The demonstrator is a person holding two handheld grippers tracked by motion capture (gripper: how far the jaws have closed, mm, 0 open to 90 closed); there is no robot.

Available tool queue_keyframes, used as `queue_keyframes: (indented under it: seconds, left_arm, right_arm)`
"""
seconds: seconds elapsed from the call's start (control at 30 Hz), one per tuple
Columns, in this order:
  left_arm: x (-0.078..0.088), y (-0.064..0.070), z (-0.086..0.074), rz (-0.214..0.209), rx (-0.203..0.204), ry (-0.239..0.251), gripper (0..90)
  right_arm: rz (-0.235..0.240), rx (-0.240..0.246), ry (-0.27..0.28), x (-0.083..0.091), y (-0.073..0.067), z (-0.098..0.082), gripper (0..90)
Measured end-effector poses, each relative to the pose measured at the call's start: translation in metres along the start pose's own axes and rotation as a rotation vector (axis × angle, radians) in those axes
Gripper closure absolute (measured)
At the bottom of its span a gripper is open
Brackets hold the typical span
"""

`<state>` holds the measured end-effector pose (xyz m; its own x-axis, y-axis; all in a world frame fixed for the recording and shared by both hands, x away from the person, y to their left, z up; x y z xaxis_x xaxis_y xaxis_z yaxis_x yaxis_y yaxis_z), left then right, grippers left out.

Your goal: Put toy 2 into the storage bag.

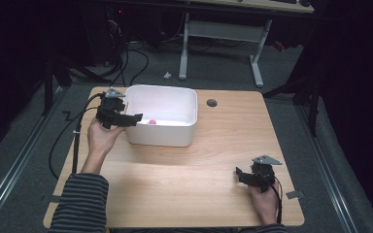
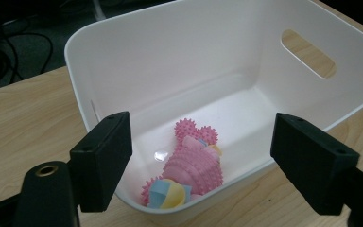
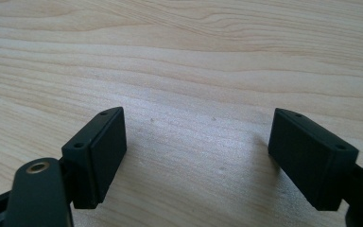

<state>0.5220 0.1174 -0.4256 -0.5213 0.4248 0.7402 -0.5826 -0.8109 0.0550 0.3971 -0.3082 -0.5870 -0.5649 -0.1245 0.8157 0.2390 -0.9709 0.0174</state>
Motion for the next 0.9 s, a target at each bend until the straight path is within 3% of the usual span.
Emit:
queue_keyframes:
  seconds: [0.33,0.57,0.67,0.9]
  left_arm:
    - [0.017,-0.002,-0.017,0.011,0.016,0.048,22.9]
    - [0.027,-0.002,-0.027,-0.005,0.034,0.078,23.2]
    - [0.032,-0.003,-0.03,-0.036,0.06,0.106,23.3]
    - [0.038,-0.001,-0.038,-0.034,0.065,0.126,23.5]
  right_arm:
    - [0.0,0.0,0.0,0.0,0.0,0.0,20.1]
    - [0.001,0.0,0.0,0.0,0.0,0.0,20.1]
    - [0.0,0.0,0.0,0.0,0.0,0.0,20.1]
    - [0.0,0.0,0.0,0.0,0.0,0.0,20.1]
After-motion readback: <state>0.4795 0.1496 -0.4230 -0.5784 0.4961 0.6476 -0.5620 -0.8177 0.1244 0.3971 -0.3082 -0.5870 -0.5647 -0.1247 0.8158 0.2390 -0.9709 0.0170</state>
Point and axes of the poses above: each handheld gripper's, and its own axes: x roughly backward along the jaws, z roughly out of its top, y roughly to its right, the point moved 8 cm from there along -x, roughly forward along the jaws, and after that the axes turned 10 degrees about -y, right-handed, at the moved point
